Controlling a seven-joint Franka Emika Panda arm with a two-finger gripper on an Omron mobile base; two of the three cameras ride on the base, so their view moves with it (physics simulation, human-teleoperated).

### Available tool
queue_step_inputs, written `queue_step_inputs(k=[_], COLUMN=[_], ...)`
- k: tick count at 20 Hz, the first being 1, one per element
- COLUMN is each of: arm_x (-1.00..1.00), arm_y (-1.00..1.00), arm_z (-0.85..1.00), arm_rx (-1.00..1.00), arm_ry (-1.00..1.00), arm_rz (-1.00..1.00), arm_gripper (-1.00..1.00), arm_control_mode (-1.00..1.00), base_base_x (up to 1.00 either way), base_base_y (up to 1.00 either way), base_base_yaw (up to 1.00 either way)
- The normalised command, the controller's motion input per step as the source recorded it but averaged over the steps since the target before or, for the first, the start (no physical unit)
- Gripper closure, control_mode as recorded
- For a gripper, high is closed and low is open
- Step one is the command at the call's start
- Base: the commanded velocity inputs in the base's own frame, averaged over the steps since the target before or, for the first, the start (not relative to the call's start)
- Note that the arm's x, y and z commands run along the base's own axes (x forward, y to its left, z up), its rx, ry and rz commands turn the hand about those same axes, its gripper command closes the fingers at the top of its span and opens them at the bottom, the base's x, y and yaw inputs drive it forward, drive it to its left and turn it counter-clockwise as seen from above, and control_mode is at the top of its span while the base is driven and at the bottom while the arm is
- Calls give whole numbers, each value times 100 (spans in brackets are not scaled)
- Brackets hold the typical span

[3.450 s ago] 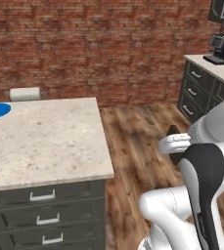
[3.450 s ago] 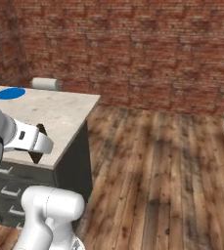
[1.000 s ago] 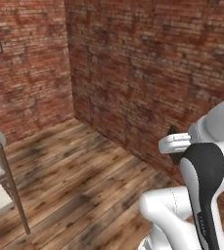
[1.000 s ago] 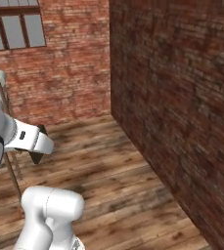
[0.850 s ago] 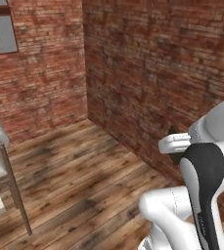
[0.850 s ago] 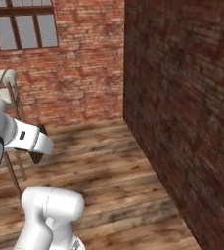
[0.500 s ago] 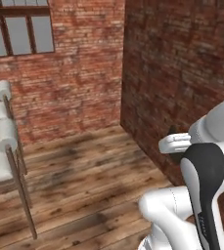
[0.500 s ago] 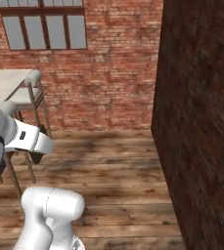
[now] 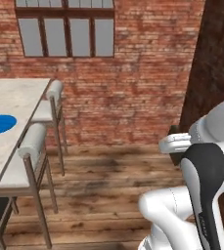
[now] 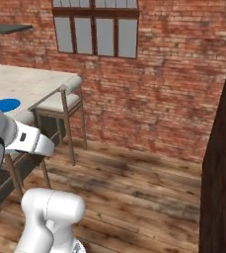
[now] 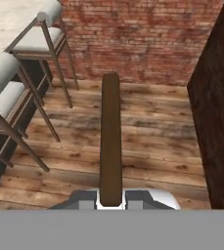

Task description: Start the toaster. Once the lever pops up, take the bread to the plate on the dining counter.

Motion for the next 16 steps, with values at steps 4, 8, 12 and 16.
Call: queue_step_inputs(k=[4, 8, 12, 16], arm_x=[0, 0, 0, 0], arm_y=[0, 0, 0, 0], arm_z=[0, 0, 0, 0], arm_rx=[0, 0, 0, 0], arm_ry=[0, 0, 0, 0], arm_rz=[0, 0, 0, 0], arm_gripper=[100, 100, 100, 100], arm_control_mode=[100, 100, 100, 100], base_base_x=[98, 95, 88, 82], base_base_y=[-48, -53, -60, -63], base_base_yaw=[63, 62, 61, 60])
